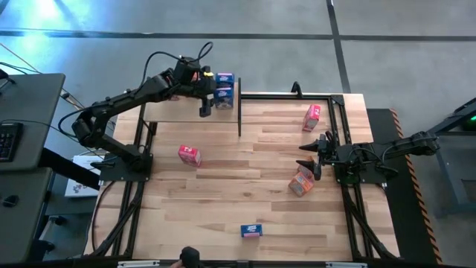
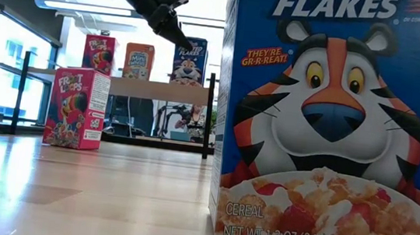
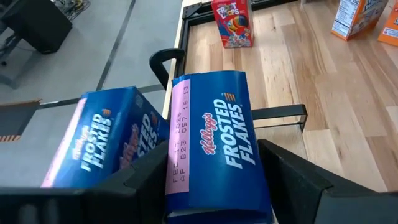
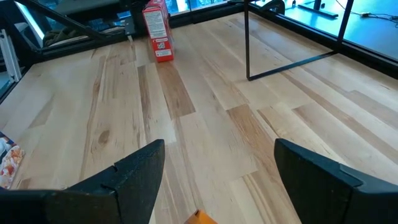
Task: Stack cereal on shelf
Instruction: Put the top blue cereal box on the the shelf aligned with the other blue cereal box, then adjust the orange cereal box on the the shelf, then put the top orange cereal box on the the shelf aligned with the other orange cereal box
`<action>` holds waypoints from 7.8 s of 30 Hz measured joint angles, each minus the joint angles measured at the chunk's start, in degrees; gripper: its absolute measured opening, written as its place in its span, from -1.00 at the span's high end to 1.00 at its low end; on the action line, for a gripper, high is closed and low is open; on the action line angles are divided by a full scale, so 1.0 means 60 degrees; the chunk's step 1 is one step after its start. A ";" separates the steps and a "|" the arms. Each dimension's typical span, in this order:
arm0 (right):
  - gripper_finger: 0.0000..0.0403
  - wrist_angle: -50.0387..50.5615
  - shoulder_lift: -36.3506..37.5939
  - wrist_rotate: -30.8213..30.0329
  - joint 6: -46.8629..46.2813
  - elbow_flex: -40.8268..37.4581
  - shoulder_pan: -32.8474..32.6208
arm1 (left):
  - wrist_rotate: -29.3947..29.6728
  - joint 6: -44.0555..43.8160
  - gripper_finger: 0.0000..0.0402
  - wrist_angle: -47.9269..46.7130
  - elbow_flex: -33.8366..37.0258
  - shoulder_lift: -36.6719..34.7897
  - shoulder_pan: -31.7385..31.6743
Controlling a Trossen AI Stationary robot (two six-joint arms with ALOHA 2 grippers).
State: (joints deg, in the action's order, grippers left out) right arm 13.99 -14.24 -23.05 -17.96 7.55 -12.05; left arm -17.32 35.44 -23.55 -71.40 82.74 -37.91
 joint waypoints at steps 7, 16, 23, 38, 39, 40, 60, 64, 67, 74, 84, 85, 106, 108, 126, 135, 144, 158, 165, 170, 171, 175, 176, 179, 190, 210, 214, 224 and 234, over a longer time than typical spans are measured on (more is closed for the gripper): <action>-0.47 0.0001 0.0003 -0.0007 0.0000 0.0000 -0.0001 | 0.0013 -0.0053 -0.15 0.0152 0.0000 0.0000 0.0000; -0.47 0.0001 0.0001 -0.0011 0.0000 0.0000 -0.0001 | 0.0411 -0.0295 -0.22 0.0138 0.0007 -0.0160 0.0000; -0.47 0.0001 -0.0001 -0.0015 0.0000 0.0000 0.0001 | 0.0638 -0.0378 -0.24 0.0083 0.0007 -0.0557 0.0000; -0.47 0.0004 -0.0001 -0.0048 0.0000 0.0000 0.0000 | 0.1503 0.0096 -0.24 -0.0828 0.0007 -0.1931 -0.0379; -0.47 0.0005 0.0000 -0.0048 0.0000 0.0000 0.0001 | 0.1545 0.0181 -0.24 -0.0912 0.0007 -0.2042 -0.0461; -0.47 0.0005 0.0000 -0.0047 0.0000 0.0000 0.0000 | 0.1563 0.0272 -0.24 -0.1011 0.0007 -0.2151 -0.0555; -0.47 0.0005 0.0001 0.0008 0.0002 0.0000 0.0000 | 0.1375 0.1779 -0.48 -0.1539 0.0007 -0.2589 -0.2475; -0.47 0.0005 0.0003 0.0007 0.0004 0.0000 -0.0001 | 0.1219 0.1657 -0.50 -0.1603 -0.0009 -0.2582 -0.2762; -0.47 0.0005 0.0002 0.0002 0.0000 0.0000 0.0002 | 0.1007 0.1469 -0.50 -0.2245 -0.0487 -0.2408 -0.2931; -0.47 0.0009 -0.0001 -0.0007 0.0000 0.0000 0.0000 | 0.1041 0.1385 -0.50 -0.4046 -0.2281 -0.1449 -0.3065; -0.47 0.0015 0.0002 -0.0015 0.0002 0.0000 -0.0001 | 0.0998 0.1870 -0.50 -0.6328 -0.4447 0.0258 -0.3064; -0.47 0.0015 0.0001 -0.0015 0.0000 0.0000 0.0000 | 0.0998 0.1945 -0.50 -0.6504 -0.4572 0.0407 -0.3064; -0.47 0.0016 0.0003 -0.0047 0.0003 0.0000 0.0002 | 0.1013 0.2296 -0.50 -0.7272 -0.5023 0.1673 -0.3260; -0.47 0.0016 -0.0001 -0.0047 0.0004 0.0000 0.0002 | 0.1013 0.2294 -0.50 -0.7374 -0.5023 0.1736 -0.3260; -0.47 0.0019 -0.0001 0.0004 0.0000 0.0000 0.0002 | 0.1020 0.2288 -0.08 -0.7469 -0.5023 0.1843 -0.3260; -0.47 0.0019 -0.0001 -0.0004 0.0003 0.0000 -0.0001 | 0.1038 0.2212 0.12 -0.7461 -0.5023 0.1843 -0.3260; -0.47 0.0019 -0.0001 -0.0011 0.0001 0.0000 -0.0001 | 0.1003 0.2207 0.25 -0.7461 -0.5023 0.1843 -0.3159; -0.47 0.0017 0.0001 -0.0018 0.0001 0.0000 0.0001 | 0.1035 0.1975 0.25 -0.7268 -0.5023 0.1843 -0.2699; -0.47 0.0017 -0.0001 -0.0055 0.0001 0.0000 0.0002 | 0.1496 0.1669 0.26 -0.7137 -0.5023 0.1843 -0.2475; -0.47 0.0020 -0.0001 -0.0055 0.0000 0.0000 0.0001 | 0.1517 0.1600 0.26 -0.7135 -0.5023 0.1843 -0.2394; -0.47 0.0016 -0.0001 -0.0054 0.0003 0.0000 -0.0001 | 0.1519 0.1578 0.26 -0.7136 -0.5023 0.1843 -0.2367; -0.47 0.0019 0.0000 -0.0050 0.0002 0.0000 0.0000 | 0.1523 0.1339 0.26 -0.7024 -0.4980 0.1836 -0.2335; -0.47 0.0017 -0.0001 -0.0050 0.0003 0.0000 0.0002 | 0.1523 0.1279 0.26 -0.7028 -0.4980 0.1836 -0.2335; -0.47 0.0020 -0.0001 -0.0047 0.0000 0.0000 -0.0001 | 0.1556 0.1268 0.26 -0.7020 -0.4976 0.1836 -0.2337; -0.47 0.0020 0.0000 -0.0040 0.0000 0.0000 0.0000 | 0.1665 0.1051 0.17 -0.7038 -0.4976 0.1836 -0.2339; -0.47 0.0022 0.0000 -0.0009 0.0000 0.0000 0.0000 | 0.1712 0.1106 -0.13 -0.7046 -0.4969 0.1836 -0.2302; -0.47 0.0020 -0.0001 -0.0011 0.0000 0.0000 0.0002 | 0.1734 0.1105 -0.17 -0.7046 -0.4969 0.1836 -0.2302; -0.47 0.0022 -0.0001 -0.0017 0.0000 0.0000 -0.0001 | 0.2000 0.1031 -0.18 -0.7028 -0.4969 0.1261 -0.2299; -0.47 0.0023 -0.0001 -0.0053 0.0000 0.0000 -0.0001 | 0.1878 0.0485 -0.18 -0.7024 -0.4969 0.0308 -0.2270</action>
State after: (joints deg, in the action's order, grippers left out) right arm 14.13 -14.24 -23.37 -17.96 7.55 -12.05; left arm -6.05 38.35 -65.69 -101.21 84.59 -51.53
